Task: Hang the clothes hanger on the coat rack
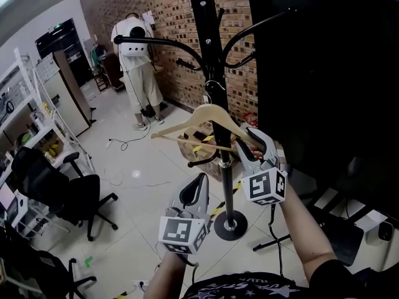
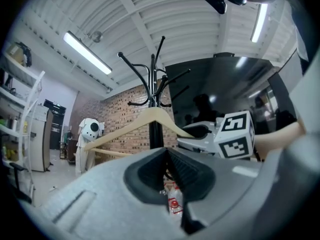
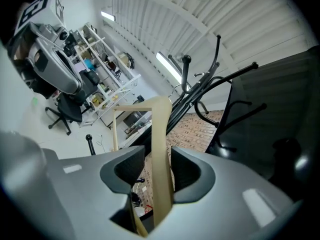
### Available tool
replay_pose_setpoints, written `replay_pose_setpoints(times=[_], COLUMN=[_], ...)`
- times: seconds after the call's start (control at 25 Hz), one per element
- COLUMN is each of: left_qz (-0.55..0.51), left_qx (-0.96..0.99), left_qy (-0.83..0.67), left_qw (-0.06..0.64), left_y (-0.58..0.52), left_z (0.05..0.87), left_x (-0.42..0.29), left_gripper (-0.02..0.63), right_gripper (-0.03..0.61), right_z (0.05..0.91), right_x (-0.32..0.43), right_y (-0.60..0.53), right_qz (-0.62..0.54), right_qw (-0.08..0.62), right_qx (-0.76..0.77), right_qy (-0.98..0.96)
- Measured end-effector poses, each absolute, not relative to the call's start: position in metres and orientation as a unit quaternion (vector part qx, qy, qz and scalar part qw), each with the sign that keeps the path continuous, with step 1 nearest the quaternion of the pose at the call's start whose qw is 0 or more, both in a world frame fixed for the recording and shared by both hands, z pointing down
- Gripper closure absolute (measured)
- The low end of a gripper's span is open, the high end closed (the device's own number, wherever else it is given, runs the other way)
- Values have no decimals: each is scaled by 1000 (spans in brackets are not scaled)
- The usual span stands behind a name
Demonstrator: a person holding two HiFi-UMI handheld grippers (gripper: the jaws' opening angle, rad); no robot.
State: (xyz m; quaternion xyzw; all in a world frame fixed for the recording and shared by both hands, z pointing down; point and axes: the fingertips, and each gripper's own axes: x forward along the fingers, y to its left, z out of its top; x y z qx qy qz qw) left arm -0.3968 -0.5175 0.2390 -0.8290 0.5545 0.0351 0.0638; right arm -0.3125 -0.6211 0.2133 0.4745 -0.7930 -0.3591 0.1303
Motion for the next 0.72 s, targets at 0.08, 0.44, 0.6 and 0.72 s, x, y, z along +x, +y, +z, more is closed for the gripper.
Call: replay_pose_setpoints(times=[0.08, 0.44, 0.6, 0.72], left_qz=[35, 41, 46, 51], left_qx=[-829, -830, -830, -833], left_qy=[555, 553, 554, 550], left_qw=[63, 59, 53, 44], left_y=[-516, -504, -495, -490], left_z=[240, 235, 230, 234], left_x=[-398, -393, -388, -382], left_gripper=[609, 609, 609, 609], right_gripper=[405, 404, 458, 510], right_z=[211, 171, 163, 165], right_x=[-311, -279, -259, -249], right_y=[-614, -554, -524, -503], right_qz=[-369, -368, -307, -262], right_qw=[121, 21, -32, -67], right_qx=[474, 493, 509, 518], right_qy=[-790, -788, -803, -812])
